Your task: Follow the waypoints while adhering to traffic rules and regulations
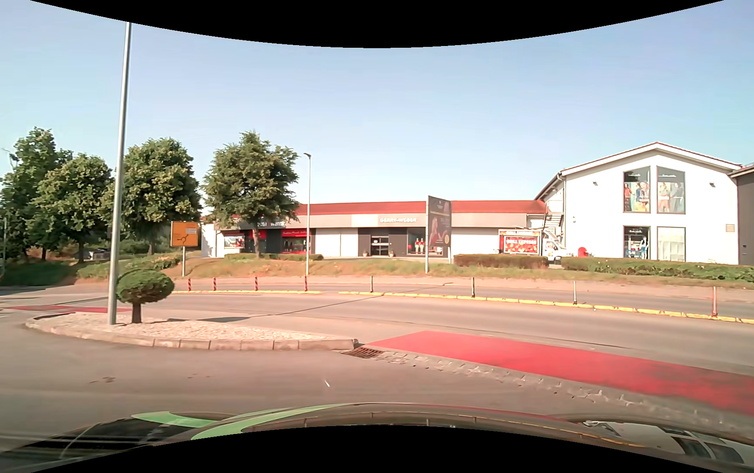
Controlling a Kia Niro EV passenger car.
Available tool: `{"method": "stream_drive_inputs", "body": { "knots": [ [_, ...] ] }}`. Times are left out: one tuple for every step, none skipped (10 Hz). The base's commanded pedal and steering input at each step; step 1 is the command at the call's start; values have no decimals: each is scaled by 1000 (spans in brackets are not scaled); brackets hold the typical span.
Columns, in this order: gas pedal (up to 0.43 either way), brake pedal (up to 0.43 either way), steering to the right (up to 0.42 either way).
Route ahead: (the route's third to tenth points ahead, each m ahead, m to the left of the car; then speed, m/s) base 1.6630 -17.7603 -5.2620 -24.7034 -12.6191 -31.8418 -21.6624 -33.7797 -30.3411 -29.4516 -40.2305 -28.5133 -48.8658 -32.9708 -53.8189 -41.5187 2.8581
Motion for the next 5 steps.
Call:
{"method": "stream_drive_inputs", "body": {
  "knots": [
    [0,213,397],
    [0,213,401],
    [0,213,408],
    [0,213,418],
    [0,213,434]
  ]
}}
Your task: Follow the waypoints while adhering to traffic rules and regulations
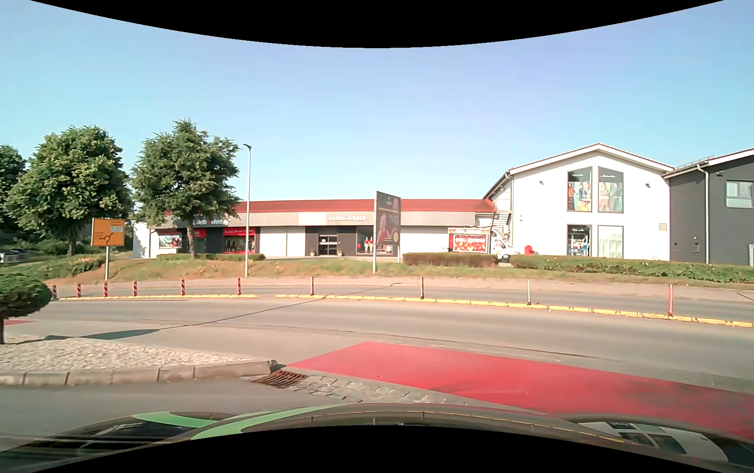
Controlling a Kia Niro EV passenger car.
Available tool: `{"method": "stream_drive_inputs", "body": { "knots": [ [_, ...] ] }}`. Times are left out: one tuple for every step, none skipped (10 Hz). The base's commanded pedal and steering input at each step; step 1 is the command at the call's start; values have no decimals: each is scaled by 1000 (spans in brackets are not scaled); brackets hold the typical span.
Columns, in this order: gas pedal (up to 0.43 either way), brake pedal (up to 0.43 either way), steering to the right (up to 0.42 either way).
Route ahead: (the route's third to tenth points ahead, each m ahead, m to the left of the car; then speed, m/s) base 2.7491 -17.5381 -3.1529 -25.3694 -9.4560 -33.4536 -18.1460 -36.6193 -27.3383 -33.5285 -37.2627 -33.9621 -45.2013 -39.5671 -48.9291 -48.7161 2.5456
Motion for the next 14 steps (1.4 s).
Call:
{"method": "stream_drive_inputs", "body": {
  "knots": [
    [0,213,443],
    [0,213,451],
    [0,220,457],
    [0,220,466],
    [0,226,473],
    [0,238,480],
    [0,238,486],
    [0,238,488],
    [0,244,488],
    [0,244,488],
    [0,244,489],
    [0,244,489],
    [0,244,492],
    [0,238,497]
  ]
}}
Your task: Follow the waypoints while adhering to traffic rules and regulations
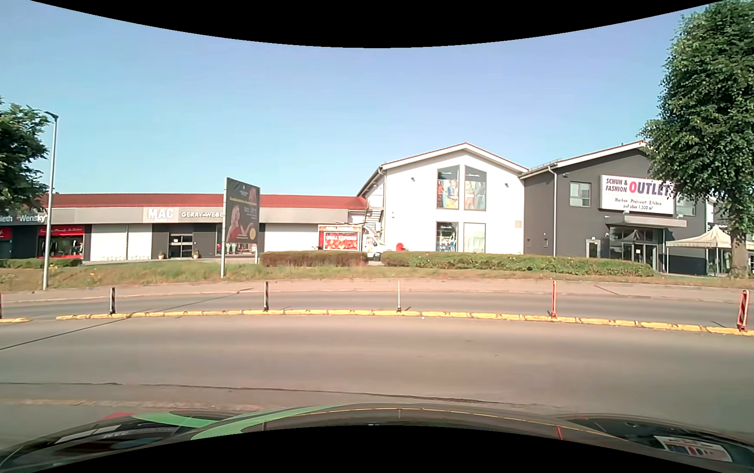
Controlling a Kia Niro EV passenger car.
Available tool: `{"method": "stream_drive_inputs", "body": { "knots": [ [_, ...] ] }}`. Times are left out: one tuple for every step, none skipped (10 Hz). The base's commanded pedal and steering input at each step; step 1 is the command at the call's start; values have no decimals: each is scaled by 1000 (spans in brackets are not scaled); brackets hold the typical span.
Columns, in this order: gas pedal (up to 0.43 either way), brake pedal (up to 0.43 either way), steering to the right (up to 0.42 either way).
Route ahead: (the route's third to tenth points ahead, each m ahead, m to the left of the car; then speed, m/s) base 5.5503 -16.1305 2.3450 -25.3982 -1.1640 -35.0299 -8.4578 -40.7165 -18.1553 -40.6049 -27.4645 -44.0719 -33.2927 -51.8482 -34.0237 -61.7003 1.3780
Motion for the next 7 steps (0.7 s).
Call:
{"method": "stream_drive_inputs", "body": {
  "knots": [
    [0,244,502],
    [0,244,506],
    [0,244,507],
    [0,250,508],
    [0,250,509],
    [0,232,510],
    [0,207,510]
  ]
}}
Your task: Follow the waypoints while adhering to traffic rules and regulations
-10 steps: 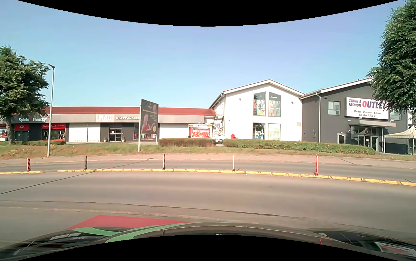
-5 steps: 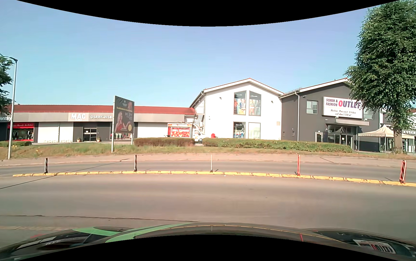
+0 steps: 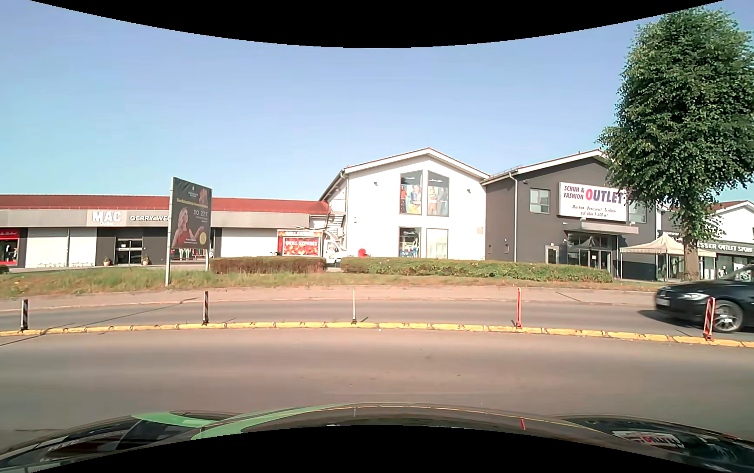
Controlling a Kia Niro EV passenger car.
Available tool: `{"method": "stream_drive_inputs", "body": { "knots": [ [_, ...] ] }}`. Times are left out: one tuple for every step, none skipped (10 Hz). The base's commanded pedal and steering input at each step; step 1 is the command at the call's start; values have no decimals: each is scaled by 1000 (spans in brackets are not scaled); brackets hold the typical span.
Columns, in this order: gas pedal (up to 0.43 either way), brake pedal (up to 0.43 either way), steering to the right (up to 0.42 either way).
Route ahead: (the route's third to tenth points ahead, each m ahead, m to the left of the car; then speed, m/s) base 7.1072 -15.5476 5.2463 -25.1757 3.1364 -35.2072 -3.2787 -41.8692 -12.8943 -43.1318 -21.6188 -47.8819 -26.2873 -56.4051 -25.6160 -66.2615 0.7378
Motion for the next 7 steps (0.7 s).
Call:
{"method": "stream_drive_inputs", "body": {
  "knots": [
    [0,183,513],
    [0,183,524],
    [0,183,534],
    [0,201,543],
    [0,220,551],
    [0,226,561],
    [0,220,571]
  ]
}}
